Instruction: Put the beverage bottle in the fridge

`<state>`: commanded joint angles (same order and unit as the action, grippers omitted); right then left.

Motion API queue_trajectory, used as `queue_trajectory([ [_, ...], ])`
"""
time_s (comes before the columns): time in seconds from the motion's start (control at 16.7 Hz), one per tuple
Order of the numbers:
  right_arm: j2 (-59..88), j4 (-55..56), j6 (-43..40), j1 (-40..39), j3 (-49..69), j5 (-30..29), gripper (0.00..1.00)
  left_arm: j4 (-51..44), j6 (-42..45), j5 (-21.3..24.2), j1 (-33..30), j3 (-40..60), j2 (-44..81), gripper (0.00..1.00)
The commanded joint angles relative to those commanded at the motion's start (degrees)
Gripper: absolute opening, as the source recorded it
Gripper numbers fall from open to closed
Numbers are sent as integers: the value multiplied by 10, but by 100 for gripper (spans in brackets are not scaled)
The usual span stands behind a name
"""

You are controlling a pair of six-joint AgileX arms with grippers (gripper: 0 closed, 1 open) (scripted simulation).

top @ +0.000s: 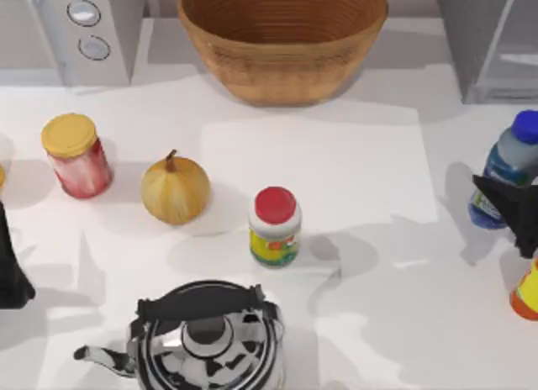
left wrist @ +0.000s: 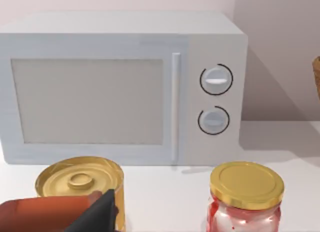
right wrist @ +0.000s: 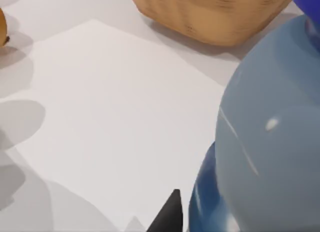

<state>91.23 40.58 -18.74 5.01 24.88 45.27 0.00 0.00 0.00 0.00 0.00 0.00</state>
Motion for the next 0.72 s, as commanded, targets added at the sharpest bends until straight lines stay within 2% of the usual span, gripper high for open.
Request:
queue_trajectory([
  [0.42, -9, -7, -5, 3, 1, 5, 1, 0, 0, 0, 0, 0, 0, 100],
  [0.72, -126, -20, 10, -6, -2, -33, 1, 0, 0, 0, 0, 0, 0, 100],
])
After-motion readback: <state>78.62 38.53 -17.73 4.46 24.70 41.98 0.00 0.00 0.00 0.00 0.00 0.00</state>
